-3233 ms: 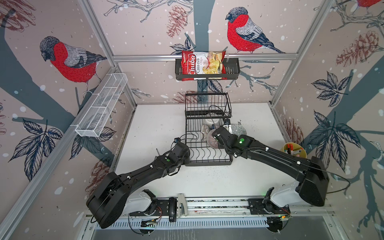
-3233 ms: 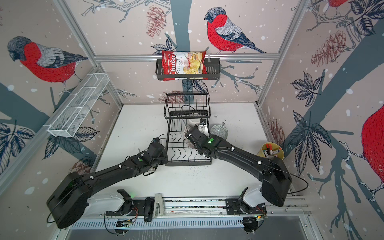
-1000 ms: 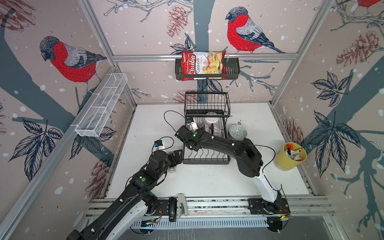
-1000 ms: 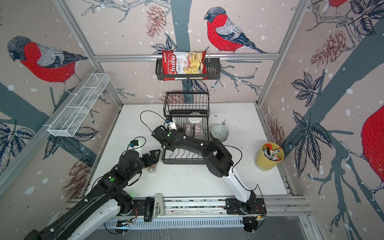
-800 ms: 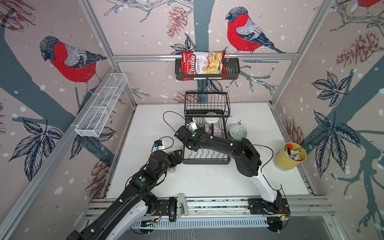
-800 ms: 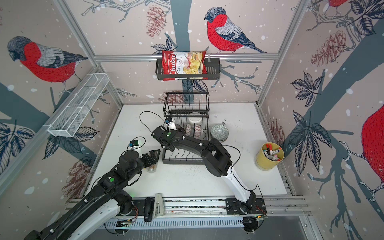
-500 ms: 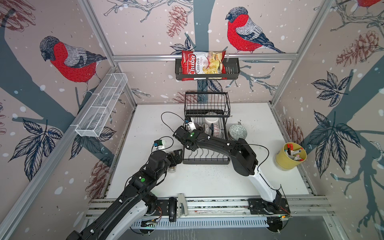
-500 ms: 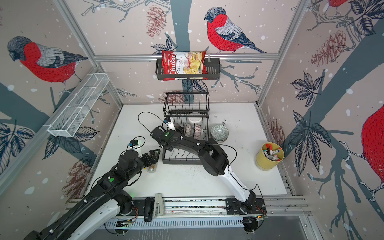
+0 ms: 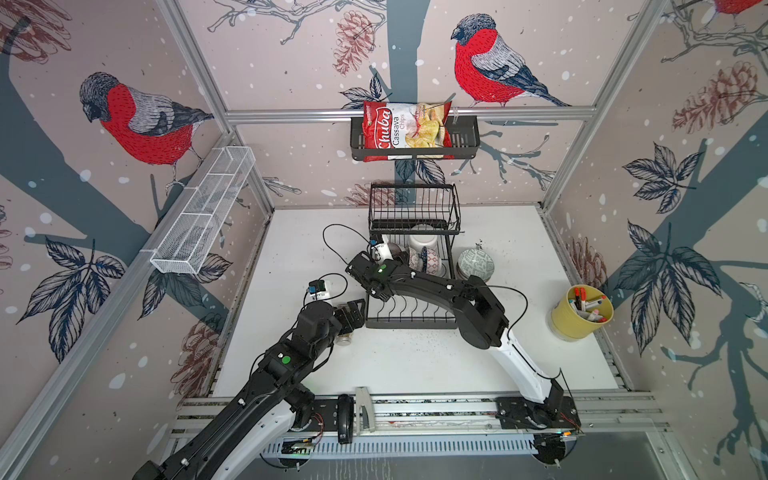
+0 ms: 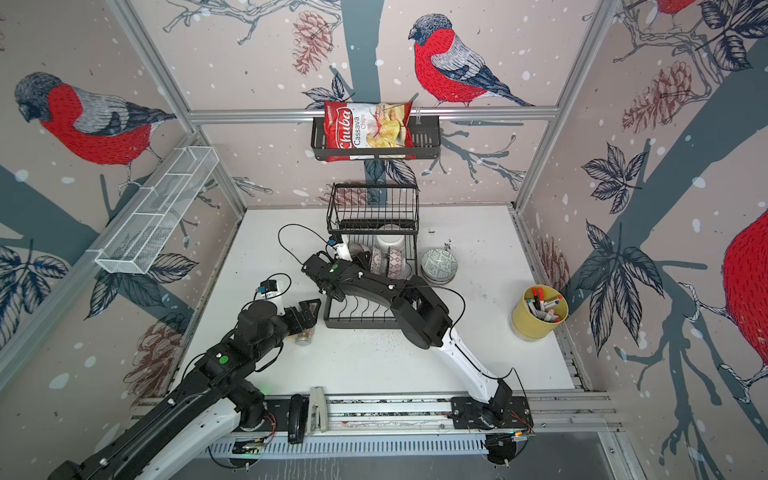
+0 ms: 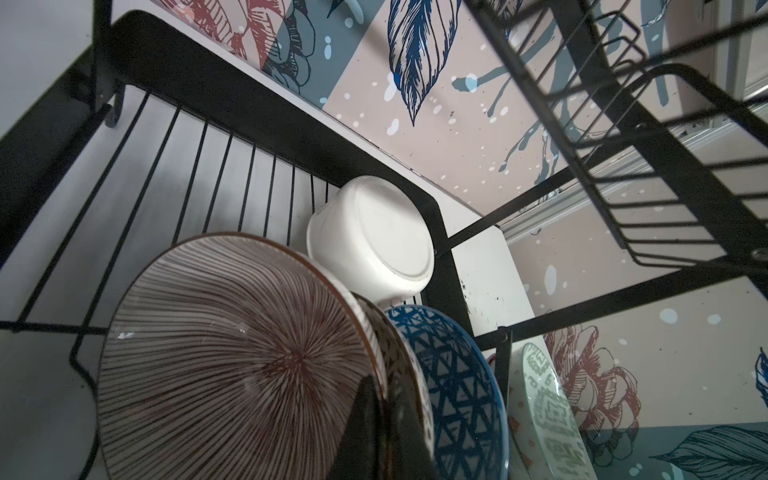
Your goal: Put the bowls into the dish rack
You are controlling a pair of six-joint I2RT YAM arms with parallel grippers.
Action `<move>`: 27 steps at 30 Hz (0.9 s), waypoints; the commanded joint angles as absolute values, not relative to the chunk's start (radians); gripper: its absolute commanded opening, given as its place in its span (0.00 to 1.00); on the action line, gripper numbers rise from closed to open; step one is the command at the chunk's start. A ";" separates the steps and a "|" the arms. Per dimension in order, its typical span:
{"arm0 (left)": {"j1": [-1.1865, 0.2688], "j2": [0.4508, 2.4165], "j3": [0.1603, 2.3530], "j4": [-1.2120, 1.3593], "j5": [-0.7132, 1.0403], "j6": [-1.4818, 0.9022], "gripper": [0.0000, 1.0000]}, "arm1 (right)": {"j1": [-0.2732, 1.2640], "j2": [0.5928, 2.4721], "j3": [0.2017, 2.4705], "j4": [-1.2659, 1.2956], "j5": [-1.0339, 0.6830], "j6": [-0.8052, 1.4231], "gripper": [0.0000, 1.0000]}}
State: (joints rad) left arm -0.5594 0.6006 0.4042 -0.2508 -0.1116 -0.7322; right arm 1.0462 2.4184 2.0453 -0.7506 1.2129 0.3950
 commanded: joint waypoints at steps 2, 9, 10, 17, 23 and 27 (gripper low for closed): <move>-0.558 0.599 0.401 -0.231 -0.120 -0.721 0.96 | 1.046 2.446 2.072 -0.738 1.261 0.363 0.00; -0.558 0.598 0.397 -0.232 -0.123 -0.721 0.96 | 1.066 2.486 2.079 -0.744 1.308 0.339 0.00; -0.558 0.598 0.396 -0.231 -0.122 -0.720 0.96 | 1.069 2.489 2.079 -0.748 1.312 0.341 0.00; -0.558 0.596 0.393 -0.231 -0.120 -0.720 0.97 | 1.078 2.503 2.079 -0.755 1.313 0.342 0.00; -0.558 0.598 0.390 -0.226 -0.121 -0.721 0.96 | 1.092 2.509 2.069 -0.719 1.295 0.291 0.00; -0.558 0.603 0.387 -0.225 -0.120 -0.721 0.96 | 1.097 2.516 2.069 -0.691 1.289 0.258 0.00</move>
